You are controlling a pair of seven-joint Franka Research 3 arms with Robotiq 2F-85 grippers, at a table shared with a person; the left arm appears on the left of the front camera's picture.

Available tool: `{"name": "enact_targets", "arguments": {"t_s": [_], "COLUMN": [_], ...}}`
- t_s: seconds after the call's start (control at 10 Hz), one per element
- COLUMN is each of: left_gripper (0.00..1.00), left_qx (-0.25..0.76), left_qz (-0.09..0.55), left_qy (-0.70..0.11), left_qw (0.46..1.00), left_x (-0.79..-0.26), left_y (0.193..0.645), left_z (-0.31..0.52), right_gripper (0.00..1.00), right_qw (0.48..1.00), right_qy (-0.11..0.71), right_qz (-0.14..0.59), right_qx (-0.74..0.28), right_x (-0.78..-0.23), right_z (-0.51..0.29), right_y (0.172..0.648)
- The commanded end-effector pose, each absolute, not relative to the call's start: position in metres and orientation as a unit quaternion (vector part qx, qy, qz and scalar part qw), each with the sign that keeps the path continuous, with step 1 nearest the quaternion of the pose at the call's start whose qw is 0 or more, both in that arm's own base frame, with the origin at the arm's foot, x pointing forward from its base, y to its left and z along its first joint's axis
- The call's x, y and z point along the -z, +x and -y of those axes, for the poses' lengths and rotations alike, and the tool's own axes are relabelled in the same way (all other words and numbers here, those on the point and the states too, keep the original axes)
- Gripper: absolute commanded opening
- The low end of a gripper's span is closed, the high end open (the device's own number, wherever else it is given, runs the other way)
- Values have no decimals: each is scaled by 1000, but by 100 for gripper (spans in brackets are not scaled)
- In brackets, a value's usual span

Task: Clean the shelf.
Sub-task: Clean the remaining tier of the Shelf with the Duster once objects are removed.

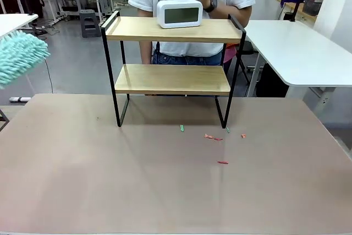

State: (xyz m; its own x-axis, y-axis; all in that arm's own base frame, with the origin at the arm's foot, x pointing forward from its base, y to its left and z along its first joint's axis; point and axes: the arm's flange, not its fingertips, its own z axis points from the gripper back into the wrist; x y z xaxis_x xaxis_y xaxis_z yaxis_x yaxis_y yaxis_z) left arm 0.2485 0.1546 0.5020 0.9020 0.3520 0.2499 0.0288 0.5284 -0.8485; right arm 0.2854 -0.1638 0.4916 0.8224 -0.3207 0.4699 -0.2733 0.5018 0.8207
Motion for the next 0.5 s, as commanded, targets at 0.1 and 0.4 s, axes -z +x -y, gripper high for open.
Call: {"name": "enact_targets", "arguments": {"t_s": [0.1,0.4], "left_gripper": [12,12], "left_qx": [-52,-52], "left_qz": [207,207], "left_qy": [-487,-487], "left_qw": [847,847], "left_x": [-519,-519], "left_y": [219,219], "left_z": [-166,-166], "right_gripper": [100,100], "right_qw": [807,807], "right_qy": [502,502], "right_qz": [313,313], "right_qx": [6,6], "right_x": [-492,-492], "right_z": [163,163], "right_y": [288,288]}}
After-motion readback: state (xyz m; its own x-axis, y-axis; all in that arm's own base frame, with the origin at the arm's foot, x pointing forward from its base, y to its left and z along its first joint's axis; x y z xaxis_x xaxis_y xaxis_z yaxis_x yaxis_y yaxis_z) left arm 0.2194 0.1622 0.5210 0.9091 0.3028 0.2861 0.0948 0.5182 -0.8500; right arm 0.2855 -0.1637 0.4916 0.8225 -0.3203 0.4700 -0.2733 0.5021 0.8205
